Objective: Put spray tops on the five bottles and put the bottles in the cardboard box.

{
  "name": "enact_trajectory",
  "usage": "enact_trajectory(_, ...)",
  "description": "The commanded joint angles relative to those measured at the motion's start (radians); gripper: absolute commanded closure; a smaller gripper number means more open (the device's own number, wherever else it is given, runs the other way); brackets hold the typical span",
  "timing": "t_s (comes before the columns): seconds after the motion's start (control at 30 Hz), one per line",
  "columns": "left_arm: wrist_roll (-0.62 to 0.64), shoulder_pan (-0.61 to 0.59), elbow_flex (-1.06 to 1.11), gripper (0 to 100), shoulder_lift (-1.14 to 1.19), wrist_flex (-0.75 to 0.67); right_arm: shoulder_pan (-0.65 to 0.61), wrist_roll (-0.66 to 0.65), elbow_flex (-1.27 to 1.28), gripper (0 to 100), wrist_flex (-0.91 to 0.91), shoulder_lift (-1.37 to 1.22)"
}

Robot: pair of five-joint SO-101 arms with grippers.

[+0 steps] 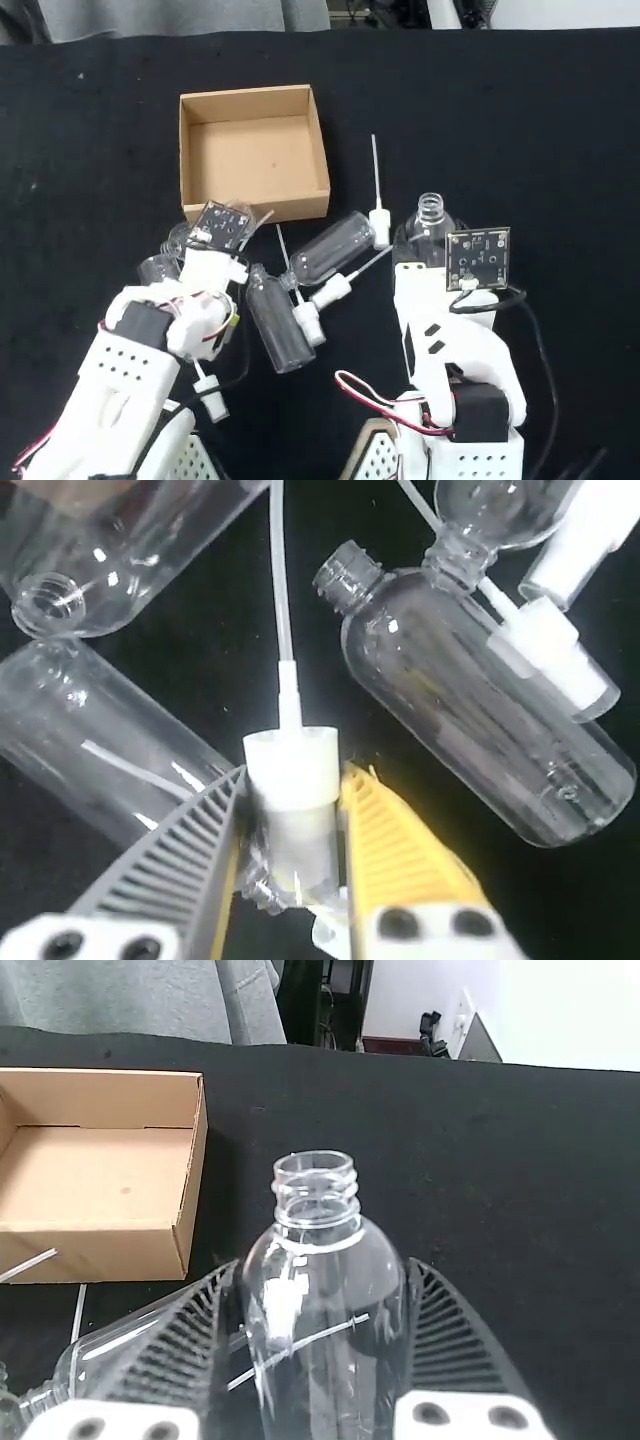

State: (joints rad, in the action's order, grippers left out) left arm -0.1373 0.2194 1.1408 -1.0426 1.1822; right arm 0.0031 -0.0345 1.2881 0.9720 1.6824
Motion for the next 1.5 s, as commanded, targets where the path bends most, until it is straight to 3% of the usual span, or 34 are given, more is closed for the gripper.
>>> enact_trajectory(0.0,-0.005,-0.010,-0.064,94,-0.057,0.029,0.028,-0.006,-0.008,88.1,-0.035,0.012)
enact_trajectory(0.27,0.086,-0.010,-0.064,94,-0.107,0.031,0.028,-0.006,-0.008,88.1,-0.035,0.012)
enact_trajectory(0.57,0.095,-0.010,-0.120,94,-0.201,0.137,0.028,-0.006,-0.008,88.1,-0.035,0.012)
enact_trajectory(1.1,0.173,-0.012,-0.151,94,-0.272,0.137,0.028,-0.006,-0.008,88.1,-0.035,0.012)
enact_trajectory(1.47,0.295,-0.300,-0.148,94,-0.261,0.049,0.028,-0.006,-0.008,88.1,-0.035,0.012)
